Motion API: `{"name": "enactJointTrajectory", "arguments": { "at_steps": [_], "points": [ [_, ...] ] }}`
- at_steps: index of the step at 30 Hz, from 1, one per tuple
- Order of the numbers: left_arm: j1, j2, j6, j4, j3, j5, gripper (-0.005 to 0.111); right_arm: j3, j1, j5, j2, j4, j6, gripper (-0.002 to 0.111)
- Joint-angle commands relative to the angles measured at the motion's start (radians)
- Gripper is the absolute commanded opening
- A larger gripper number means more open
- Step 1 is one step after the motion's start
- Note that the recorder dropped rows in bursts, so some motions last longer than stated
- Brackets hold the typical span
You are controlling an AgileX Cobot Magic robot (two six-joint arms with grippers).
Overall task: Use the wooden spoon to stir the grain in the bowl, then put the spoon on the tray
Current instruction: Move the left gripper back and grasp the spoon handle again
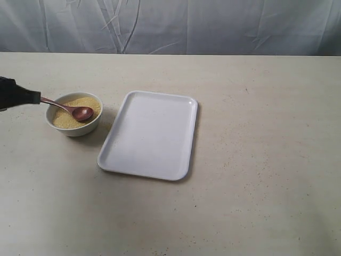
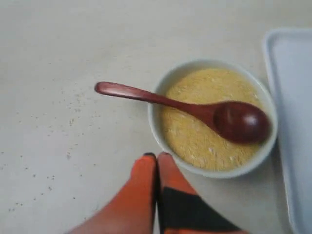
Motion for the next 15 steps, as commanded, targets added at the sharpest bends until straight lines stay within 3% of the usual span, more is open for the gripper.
{"name": "enactJointTrajectory", "arguments": {
  "at_steps": [1,4,6,8,11,15],
  "points": [
    [-0.039,-0.077,-0.36,0.026,0.141,-0.353,0.0,0.002,0.003,-0.009,-0.005,0.001,-0.001,0.0],
    [-0.098,-0.124,-0.5,-0.061,0.338,-0.799,0.0,0.002,0.003,-0.009,-0.005,0.001,-0.001,0.0],
    [-0.115,-0.119,-0.621,-0.059,0.422,-0.968,0.0,0.002,0.003,-0.009,-0.005,0.001,-0.001,0.0],
    [-0.114,-0.105,-0.748,-0.059,0.449,-0.991,0.0,0.002,0.003,-0.009,-0.005,0.001,-0.001,0.0],
    [-0.1,-0.059,-0.935,-0.085,0.439,-0.887,0.0,0.002,0.003,-0.009,-0.005,0.001,-0.001,0.0],
    [-0.046,0.054,-1.232,0.07,0.379,-0.822,0.0,0.002,0.003,-0.009,-0.005,0.001,-0.001,0.0]
  ]
}}
